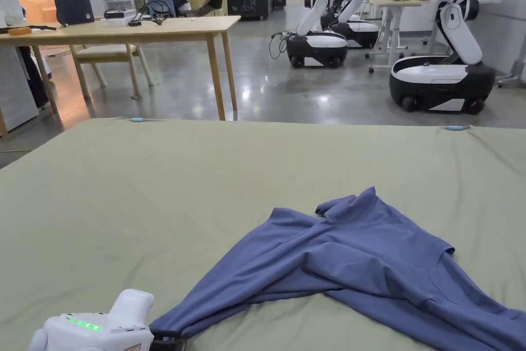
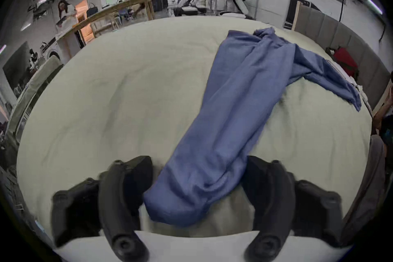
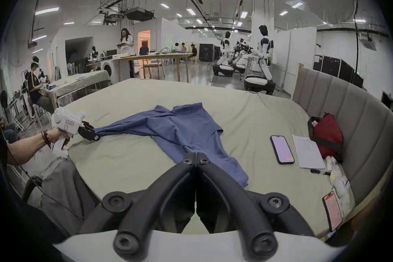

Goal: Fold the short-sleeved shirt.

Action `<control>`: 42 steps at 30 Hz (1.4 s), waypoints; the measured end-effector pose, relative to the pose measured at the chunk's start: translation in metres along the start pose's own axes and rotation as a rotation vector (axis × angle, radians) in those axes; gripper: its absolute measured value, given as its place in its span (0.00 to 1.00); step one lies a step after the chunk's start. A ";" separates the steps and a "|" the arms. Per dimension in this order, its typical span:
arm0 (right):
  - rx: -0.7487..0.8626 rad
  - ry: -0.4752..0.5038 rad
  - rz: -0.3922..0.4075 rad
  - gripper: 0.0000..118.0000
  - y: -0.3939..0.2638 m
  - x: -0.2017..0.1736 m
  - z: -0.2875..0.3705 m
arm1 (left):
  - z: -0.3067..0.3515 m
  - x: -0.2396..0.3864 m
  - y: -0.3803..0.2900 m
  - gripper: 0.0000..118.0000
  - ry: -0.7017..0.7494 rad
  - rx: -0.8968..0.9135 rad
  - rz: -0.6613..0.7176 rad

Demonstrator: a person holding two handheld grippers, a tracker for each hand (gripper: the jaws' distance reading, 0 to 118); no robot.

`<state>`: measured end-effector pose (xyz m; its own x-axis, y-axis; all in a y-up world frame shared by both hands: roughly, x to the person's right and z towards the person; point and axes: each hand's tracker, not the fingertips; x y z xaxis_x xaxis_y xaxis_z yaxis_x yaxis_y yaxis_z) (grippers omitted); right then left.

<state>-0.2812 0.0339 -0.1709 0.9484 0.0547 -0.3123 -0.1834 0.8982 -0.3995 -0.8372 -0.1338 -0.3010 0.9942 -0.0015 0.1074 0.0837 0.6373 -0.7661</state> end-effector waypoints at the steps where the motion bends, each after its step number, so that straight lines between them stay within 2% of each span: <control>1: -0.003 0.000 -0.002 0.00 0.001 0.000 -0.002 | 0.006 0.000 0.000 0.63 -0.013 0.035 -0.022; 2: -0.009 0.004 -0.011 0.00 0.002 0.000 -0.004 | 0.011 0.000 -0.001 0.42 -0.020 0.070 -0.034; 3: -0.012 0.010 -0.018 0.00 0.002 0.000 -0.006 | 0.013 0.000 -0.002 0.13 -0.040 0.093 -0.032; 6: -0.022 0.013 -0.012 0.00 0.005 -0.002 -0.015 | 0.010 0.003 -0.003 0.07 -0.020 0.083 -0.041; 12: -0.046 0.055 0.009 0.00 0.024 0.005 -0.063 | 0.023 -0.007 0.002 0.06 -0.086 0.125 0.062; 18: -0.072 0.108 0.023 0.01 0.076 0.032 -0.197 | 0.033 -0.002 0.013 0.06 -0.128 0.145 0.092; 19: -0.114 0.120 0.017 0.07 0.084 0.037 -0.230 | 0.034 -0.001 0.014 0.06 -0.134 0.142 0.096; 20: -0.147 0.130 0.011 0.29 0.090 0.042 -0.262 | 0.035 0.000 0.016 0.06 -0.138 0.144 0.098; 21: -0.183 0.148 -0.014 0.75 0.093 0.051 -0.296 | 0.036 0.001 0.017 0.06 -0.142 0.140 0.101; 22: -0.235 0.167 -0.012 1.00 0.096 0.058 -0.328 | 0.036 0.001 0.016 0.06 -0.144 0.138 0.107; 24: -0.354 0.112 -0.009 0.96 0.093 0.065 -0.391 | 0.040 0.007 0.015 0.06 -0.148 0.136 0.113; 26: -0.365 0.003 0.003 0.97 0.092 0.071 -0.435 | 0.040 0.010 0.014 0.06 -0.145 0.135 0.122; 28: -0.417 -0.049 -0.005 0.97 0.089 0.079 -0.467 | 0.040 0.008 0.016 0.06 -0.144 0.137 0.139; 31: -0.491 -0.003 -0.053 0.96 0.080 0.081 -0.503 | 0.040 0.012 0.018 0.06 -0.145 0.132 0.133; 32: -0.517 -0.019 -0.053 0.96 0.076 0.082 -0.509 | 0.039 0.009 0.020 0.06 -0.136 0.129 0.126; 36: -0.601 -0.057 0.025 0.86 0.060 0.075 -0.525 | 0.035 0.007 0.021 0.06 -0.144 0.122 0.138; 38: -0.563 -0.069 0.003 0.83 0.059 0.065 -0.519 | 0.034 0.008 0.022 0.06 -0.141 0.118 0.148; 39: -0.565 -0.068 0.005 0.74 0.061 0.061 -0.516 | 0.034 0.009 0.022 0.06 -0.141 0.120 0.148; 40: -0.547 -0.032 0.018 0.59 0.062 0.055 -0.510 | 0.033 0.007 0.022 0.06 -0.140 0.122 0.149; 41: -0.526 0.007 0.047 0.40 0.063 0.047 -0.505 | 0.033 0.009 0.022 0.06 -0.139 0.123 0.148; 42: -0.522 0.025 0.093 0.10 0.064 0.037 -0.499 | 0.032 0.010 0.022 0.06 -0.137 0.121 0.145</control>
<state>-0.3866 -0.1243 -0.6386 0.9168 0.1071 -0.3847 -0.3765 0.5531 -0.7432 -0.8275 -0.0949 -0.2969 0.9761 0.1966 0.0929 -0.0766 0.7109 -0.6991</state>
